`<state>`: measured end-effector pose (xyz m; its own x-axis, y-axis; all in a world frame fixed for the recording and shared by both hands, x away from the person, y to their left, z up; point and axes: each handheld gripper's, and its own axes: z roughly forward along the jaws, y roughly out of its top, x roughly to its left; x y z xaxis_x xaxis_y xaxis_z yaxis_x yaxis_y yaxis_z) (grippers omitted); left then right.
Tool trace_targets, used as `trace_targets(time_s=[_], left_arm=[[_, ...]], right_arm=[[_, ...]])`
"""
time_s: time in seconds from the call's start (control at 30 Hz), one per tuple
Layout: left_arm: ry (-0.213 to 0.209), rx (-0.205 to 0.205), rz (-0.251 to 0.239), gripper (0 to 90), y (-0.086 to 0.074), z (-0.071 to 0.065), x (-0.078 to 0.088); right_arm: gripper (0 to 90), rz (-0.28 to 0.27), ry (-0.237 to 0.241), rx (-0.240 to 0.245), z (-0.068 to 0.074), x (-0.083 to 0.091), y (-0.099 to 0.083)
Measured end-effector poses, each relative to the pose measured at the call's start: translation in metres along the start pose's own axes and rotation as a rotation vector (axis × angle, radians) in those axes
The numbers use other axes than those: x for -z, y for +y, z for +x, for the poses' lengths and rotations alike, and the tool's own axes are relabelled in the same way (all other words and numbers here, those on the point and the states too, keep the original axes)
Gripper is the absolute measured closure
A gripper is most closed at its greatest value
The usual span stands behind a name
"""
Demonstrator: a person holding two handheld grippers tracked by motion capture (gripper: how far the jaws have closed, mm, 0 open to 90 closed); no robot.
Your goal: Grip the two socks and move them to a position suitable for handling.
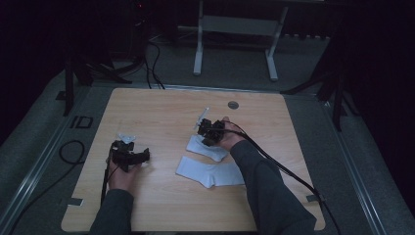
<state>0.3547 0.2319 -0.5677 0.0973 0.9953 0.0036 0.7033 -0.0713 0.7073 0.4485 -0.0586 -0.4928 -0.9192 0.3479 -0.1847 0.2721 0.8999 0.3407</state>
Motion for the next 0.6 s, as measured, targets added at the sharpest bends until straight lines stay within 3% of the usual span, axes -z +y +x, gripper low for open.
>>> trace_targets(time_s=[0.17, 0.37, 0.5, 0.6], left_arm=[[0.0, 0.0, 0.0, 14.8, 0.0, 0.0, 0.0], [0.0, 0.0, 0.0, 14.8, 0.0, 0.0, 0.0], [0.0, 0.0, 0.0, 14.8, 0.0, 0.0, 0.0], [0.0, 0.0, 0.0, 14.8, 0.0, 0.0, 0.0]], right_arm=[[69.1, 0.04, -0.015, 0.008, -0.005, -0.01, 0.009], [65.8, 0.077, 0.002, -0.013, -0.008, -0.025, 0.016], [84.7, 0.097, 0.011, -0.016, -0.009, -0.031, 0.014], [86.5, 0.089, 0.012, -0.014, -0.01, -0.027, 0.012]])
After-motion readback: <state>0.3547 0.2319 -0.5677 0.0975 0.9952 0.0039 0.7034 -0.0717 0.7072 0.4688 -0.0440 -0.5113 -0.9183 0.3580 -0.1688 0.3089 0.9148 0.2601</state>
